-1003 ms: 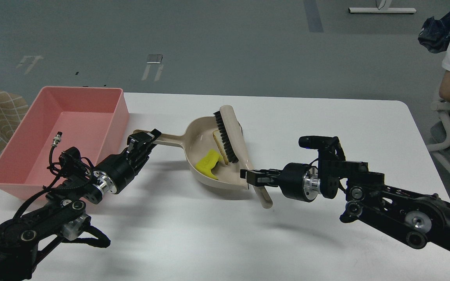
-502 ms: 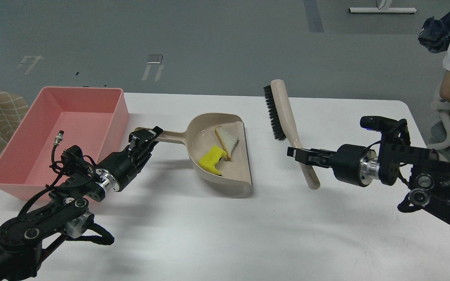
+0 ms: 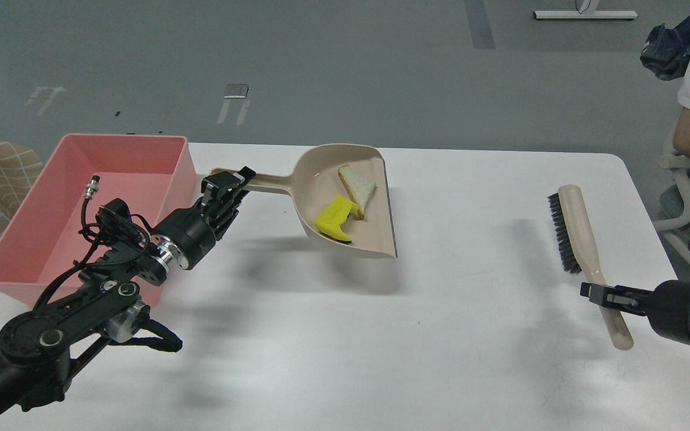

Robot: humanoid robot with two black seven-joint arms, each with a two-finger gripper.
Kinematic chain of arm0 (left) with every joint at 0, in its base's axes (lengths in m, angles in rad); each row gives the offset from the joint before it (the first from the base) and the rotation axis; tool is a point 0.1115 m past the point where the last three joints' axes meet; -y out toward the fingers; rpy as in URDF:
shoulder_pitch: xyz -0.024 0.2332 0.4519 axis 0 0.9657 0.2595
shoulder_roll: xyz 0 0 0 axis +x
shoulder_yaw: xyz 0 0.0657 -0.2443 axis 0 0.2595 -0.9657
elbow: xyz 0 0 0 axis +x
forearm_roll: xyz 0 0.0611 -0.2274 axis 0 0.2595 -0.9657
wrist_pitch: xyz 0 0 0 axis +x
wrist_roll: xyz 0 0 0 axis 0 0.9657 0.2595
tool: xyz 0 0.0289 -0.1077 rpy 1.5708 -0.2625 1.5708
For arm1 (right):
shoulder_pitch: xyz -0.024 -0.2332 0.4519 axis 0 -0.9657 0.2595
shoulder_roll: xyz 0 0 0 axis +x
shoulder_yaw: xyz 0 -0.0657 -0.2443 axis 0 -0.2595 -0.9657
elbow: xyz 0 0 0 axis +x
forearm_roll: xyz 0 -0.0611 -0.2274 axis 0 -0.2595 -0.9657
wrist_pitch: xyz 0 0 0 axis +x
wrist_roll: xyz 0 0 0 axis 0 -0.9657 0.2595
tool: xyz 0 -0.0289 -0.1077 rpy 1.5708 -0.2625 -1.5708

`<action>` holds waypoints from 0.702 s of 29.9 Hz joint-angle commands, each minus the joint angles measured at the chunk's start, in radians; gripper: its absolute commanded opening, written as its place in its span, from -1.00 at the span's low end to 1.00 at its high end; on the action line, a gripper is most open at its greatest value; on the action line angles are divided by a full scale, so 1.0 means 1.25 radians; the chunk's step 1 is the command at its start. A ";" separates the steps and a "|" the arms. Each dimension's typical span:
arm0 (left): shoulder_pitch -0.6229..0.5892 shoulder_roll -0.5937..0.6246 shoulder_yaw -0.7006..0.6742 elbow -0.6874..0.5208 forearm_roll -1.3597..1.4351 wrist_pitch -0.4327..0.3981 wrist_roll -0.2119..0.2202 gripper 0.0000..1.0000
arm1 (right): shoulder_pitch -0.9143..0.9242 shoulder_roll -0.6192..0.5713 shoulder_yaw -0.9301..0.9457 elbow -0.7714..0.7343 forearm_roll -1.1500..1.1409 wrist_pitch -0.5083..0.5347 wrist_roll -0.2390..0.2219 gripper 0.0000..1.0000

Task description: Sweep and dump garbage into bin

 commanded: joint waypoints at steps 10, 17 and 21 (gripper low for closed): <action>0.111 0.160 -0.201 -0.079 -0.117 -0.044 -0.005 -1.00 | -0.010 0.003 0.000 -0.014 0.001 -0.016 0.001 -0.84; 0.258 0.232 -0.392 -0.078 -0.161 -0.114 -0.003 -1.00 | -0.008 0.012 0.006 -0.013 0.001 -0.016 0.000 -0.84; 0.323 0.260 -0.470 -0.072 -0.161 -0.159 -0.002 -1.00 | -0.008 0.012 0.007 -0.013 0.001 -0.016 0.001 -0.84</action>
